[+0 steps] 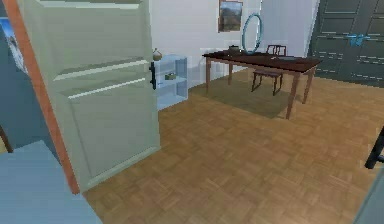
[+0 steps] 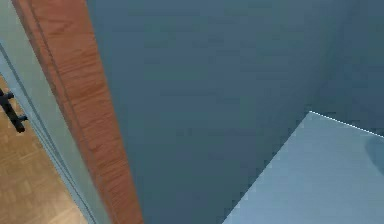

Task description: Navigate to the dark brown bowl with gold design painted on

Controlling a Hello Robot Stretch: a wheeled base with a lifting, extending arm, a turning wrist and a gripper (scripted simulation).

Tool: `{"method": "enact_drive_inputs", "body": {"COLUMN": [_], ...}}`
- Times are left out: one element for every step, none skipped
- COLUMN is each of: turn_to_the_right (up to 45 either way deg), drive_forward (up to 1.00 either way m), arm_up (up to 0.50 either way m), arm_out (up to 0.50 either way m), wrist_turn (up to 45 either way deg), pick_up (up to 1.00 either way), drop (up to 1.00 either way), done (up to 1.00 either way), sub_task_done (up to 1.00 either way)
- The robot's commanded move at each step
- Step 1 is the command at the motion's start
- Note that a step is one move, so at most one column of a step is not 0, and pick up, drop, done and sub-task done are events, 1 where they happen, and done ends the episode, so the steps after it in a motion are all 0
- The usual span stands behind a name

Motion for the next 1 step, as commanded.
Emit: {"method": "enact_drive_inputs", "body": {"turn_to_the_right": [9.0], "drive_forward": [0.00], "arm_up": [0.00], "arm_out": [0.00], "wrist_turn": [0.0], "pick_up": [0.00], "drop": [0.00], "done": [0.00], "sub_task_done": [0.00]}}
